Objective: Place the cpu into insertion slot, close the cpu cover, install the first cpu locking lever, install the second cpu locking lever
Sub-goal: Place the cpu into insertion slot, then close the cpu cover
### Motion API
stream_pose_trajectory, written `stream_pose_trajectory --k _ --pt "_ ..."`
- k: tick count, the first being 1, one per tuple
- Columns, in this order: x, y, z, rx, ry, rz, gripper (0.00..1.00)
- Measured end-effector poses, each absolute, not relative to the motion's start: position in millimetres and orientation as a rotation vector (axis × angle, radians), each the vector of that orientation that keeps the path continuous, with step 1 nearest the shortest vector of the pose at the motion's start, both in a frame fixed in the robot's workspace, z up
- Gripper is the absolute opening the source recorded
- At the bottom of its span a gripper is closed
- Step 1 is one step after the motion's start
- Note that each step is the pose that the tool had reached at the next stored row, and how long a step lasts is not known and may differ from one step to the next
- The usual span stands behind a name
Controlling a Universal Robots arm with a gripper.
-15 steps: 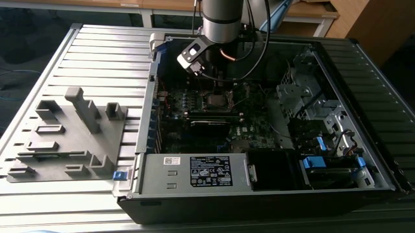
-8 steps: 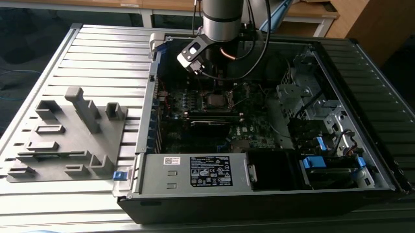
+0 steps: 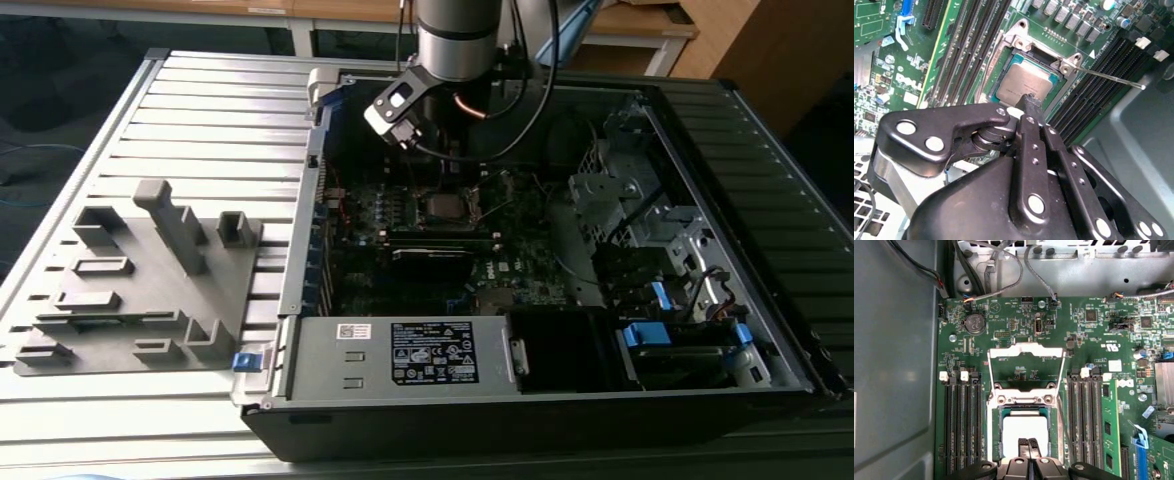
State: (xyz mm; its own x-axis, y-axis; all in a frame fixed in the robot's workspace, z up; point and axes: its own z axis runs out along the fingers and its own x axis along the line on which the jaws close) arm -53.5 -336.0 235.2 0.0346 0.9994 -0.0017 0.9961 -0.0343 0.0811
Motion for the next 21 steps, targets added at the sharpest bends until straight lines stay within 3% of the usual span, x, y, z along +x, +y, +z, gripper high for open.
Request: stream_pose_trajectory --k 21 --pt "-53.3 -336.0 249.1 2.216 2.141 0.085 0.11"
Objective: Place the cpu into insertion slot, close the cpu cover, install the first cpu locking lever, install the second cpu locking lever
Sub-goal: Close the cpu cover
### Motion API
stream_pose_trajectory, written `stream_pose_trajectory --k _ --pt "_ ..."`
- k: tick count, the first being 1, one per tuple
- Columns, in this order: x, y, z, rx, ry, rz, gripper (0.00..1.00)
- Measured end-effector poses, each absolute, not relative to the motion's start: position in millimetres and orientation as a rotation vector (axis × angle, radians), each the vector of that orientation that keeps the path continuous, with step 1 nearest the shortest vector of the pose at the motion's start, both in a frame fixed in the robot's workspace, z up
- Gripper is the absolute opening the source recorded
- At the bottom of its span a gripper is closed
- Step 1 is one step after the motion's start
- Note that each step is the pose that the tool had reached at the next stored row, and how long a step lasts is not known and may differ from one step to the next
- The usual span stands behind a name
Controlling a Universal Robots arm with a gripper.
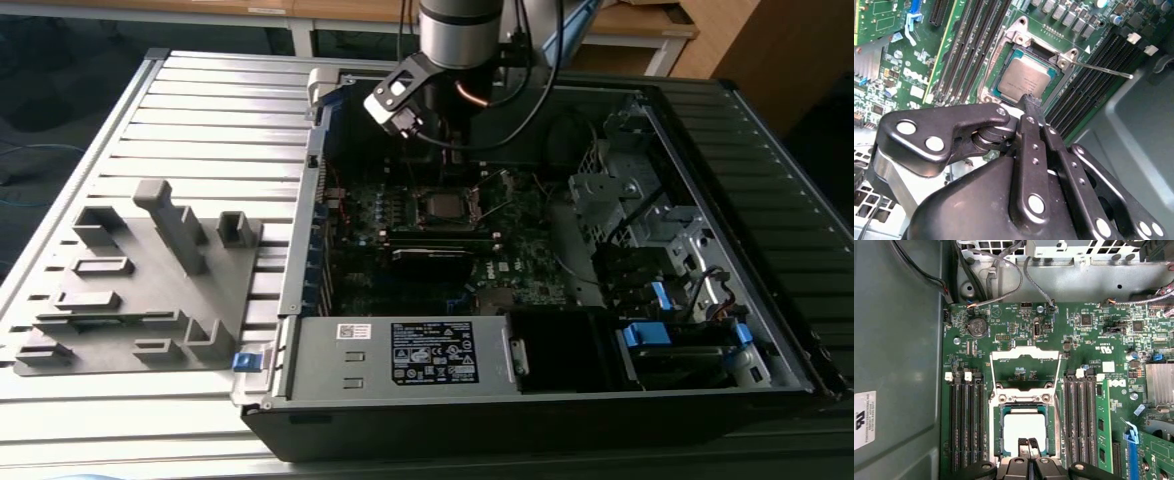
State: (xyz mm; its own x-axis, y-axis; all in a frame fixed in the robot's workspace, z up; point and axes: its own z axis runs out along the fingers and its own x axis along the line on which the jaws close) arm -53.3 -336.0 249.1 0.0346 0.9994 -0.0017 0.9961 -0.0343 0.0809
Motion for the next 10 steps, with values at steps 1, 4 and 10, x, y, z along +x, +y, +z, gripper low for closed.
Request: stream_pose_trajectory --k 1,4,10 --pt "-53.1 -336.0 250.3 2.216 2.141 0.085 0.11" --pt "-53.0 -336.0 253.3 2.216 2.141 0.085 0.11" --pt "-52.7 -336.0 263.1 2.216 2.141 0.085 0.11"
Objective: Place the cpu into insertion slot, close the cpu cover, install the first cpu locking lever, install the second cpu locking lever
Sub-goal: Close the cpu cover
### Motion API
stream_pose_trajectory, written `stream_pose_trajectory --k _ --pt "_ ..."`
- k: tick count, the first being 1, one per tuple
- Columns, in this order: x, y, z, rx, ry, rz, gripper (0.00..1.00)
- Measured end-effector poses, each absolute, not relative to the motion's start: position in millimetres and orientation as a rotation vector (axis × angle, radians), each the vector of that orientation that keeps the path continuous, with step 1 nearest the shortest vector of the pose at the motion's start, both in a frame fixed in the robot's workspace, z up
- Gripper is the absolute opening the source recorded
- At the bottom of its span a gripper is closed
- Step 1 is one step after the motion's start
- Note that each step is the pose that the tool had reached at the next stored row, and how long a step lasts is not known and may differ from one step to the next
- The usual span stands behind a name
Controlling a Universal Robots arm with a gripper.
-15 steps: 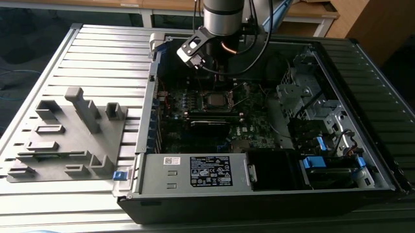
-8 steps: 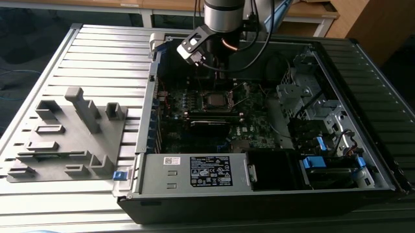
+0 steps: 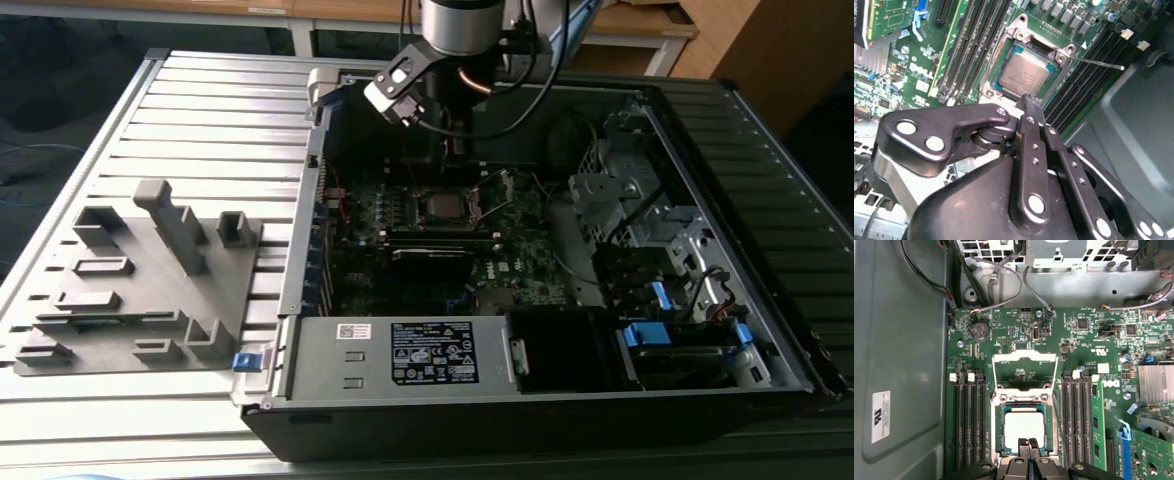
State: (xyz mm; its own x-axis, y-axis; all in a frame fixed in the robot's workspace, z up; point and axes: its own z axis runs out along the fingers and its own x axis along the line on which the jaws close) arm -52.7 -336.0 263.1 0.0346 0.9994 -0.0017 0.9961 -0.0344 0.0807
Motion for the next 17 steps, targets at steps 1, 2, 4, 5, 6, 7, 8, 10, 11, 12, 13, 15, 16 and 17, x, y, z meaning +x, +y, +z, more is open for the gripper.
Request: stream_pose_trajectory --k 1,2,4,5,6,7,8,10,11,12,13,15,16,17 --pt "-52.6 -336.0 264.3 2.216 2.141 0.085 0.11" --pt "-52.6 -336.0 264.9 2.216 2.141 0.085 0.11" --pt "-52.6 -335.9 264.9 2.216 2.141 0.085 0.11" --pt "-52.6 -335.9 264.9 2.216 2.141 0.085 0.11" --pt "-52.6 -336.0 265.0 2.216 2.141 0.085 0.11" --pt "-52.6 -336.0 265.1 2.216 2.141 0.085 0.11" --pt "-52.6 -336.0 265.1 2.216 2.141 0.085 0.11" --pt "-52.6 -336.0 266.6 2.216 2.141 0.084 0.11" --pt "-52.6 -336.0 266.6 2.216 2.141 0.084 0.11" --pt "-52.6 -336.0 266.6 2.216 2.141 0.085 0.11" --pt "-52.6 -335.9 266.6 2.216 2.141 0.085 0.11" --pt "-52.5 -335.9 266.6 2.216 2.141 0.085 0.11" --pt "-52.4 -336.0 266.6 2.216 2.141 0.085 0.11" --pt "-52.1 -336.0 266.7 2.216 2.141 0.085 0.11"
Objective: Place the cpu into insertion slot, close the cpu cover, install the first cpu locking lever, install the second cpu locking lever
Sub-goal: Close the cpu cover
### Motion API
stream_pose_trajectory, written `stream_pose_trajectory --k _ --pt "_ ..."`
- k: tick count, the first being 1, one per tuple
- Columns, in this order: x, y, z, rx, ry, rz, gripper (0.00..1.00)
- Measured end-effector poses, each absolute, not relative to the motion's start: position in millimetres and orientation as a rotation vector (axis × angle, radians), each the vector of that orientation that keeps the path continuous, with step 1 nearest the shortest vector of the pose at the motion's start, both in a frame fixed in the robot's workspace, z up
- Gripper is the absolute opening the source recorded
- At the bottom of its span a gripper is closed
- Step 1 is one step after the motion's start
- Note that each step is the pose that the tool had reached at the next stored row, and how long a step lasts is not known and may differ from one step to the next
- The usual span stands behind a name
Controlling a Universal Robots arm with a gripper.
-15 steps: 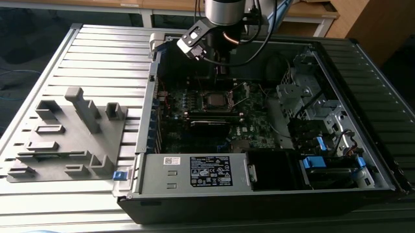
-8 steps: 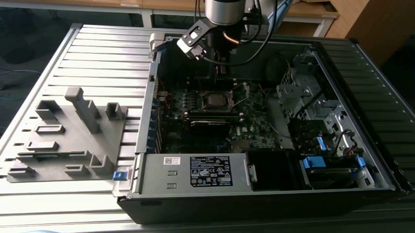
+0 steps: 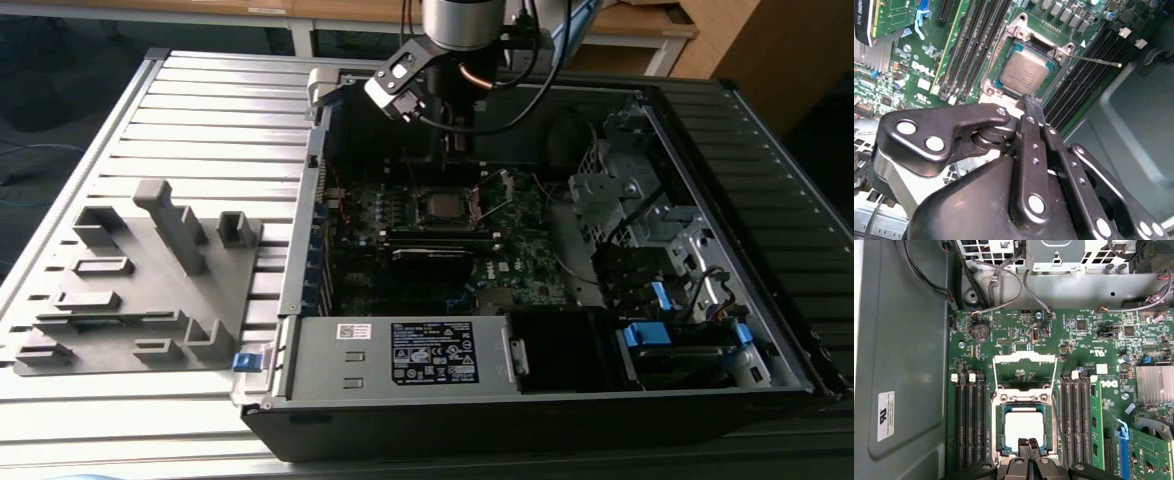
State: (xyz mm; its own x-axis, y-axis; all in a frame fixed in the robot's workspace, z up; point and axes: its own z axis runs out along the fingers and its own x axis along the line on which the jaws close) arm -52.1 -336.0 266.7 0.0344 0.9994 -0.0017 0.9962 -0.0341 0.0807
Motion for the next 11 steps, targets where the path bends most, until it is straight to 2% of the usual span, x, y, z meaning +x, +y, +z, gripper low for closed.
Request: stream_pose_trajectory --k 11 --pt "-49.0 -335.9 266.7 2.216 2.141 0.085 0.11"
